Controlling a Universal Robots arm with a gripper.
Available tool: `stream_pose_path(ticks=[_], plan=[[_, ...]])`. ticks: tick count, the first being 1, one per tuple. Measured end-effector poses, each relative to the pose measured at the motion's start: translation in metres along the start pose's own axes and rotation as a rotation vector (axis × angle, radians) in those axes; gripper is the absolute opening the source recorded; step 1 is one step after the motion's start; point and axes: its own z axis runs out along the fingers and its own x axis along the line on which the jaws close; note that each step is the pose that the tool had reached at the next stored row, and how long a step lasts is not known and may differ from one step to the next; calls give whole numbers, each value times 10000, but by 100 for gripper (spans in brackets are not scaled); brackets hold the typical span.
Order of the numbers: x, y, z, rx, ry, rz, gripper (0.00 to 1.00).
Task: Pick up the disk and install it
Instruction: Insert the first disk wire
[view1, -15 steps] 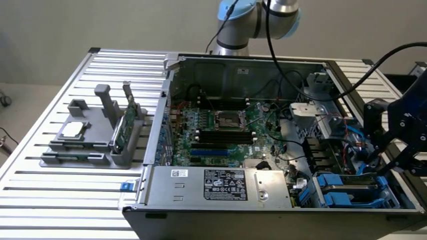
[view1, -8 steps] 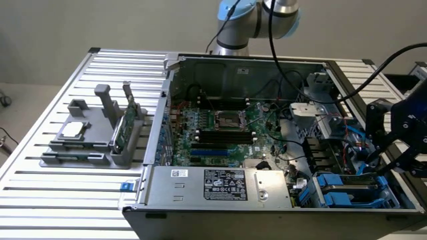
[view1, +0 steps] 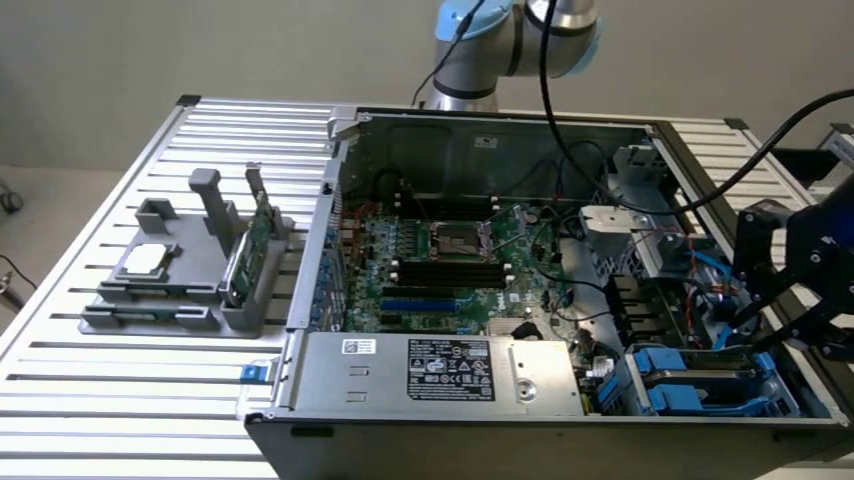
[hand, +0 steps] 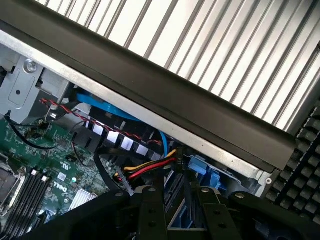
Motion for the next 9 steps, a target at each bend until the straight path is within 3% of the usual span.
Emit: stream_pose_path(ticks=[6, 9], plan=[[-75, -39, 41, -155, 299, 31, 31], [-91, -40, 54, -286, 553, 44, 31]])
